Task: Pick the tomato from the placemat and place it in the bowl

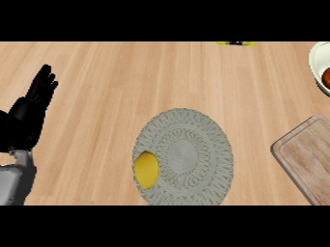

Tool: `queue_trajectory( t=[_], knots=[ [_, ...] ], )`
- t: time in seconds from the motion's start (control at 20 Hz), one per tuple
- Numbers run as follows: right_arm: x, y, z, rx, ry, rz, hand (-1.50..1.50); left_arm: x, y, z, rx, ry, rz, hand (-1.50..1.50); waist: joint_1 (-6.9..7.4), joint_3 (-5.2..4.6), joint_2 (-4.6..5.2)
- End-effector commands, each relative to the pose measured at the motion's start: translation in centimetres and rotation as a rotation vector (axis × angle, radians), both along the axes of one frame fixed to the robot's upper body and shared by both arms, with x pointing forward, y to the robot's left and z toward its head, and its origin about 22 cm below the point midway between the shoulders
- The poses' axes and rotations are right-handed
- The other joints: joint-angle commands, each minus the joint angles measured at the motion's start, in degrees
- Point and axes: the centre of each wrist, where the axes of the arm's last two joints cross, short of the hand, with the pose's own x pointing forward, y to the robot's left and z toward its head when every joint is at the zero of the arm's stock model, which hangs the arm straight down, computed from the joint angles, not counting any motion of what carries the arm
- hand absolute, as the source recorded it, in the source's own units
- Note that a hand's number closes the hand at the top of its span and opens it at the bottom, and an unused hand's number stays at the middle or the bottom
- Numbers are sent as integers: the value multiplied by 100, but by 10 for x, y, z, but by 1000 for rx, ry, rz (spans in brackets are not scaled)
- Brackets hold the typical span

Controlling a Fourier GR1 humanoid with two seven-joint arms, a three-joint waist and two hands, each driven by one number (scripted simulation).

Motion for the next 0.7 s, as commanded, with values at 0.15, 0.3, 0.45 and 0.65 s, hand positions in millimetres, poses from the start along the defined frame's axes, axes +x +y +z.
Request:
queue_trajectory(
  t=[0.15,0.3,0.45,0.65],
  knots=[
    [-4,-4,-8,218,-46,70,-150,-4,-5,-7,-3,3,-14,0,46,24,30],
    [-6,-14,8,445,-195,74,-150,-7,-3,-9,-7,-1,0,0,-32,30,-19],
    [-5,-17,21,640,-368,65,-150,-3,5,-8,-2,8,18,0,-124,28,-15],
    [-35,-51,21,796,-458,12,-150,-9,5,-13,-9,16,27,0,-139,36,0]
  ],
)
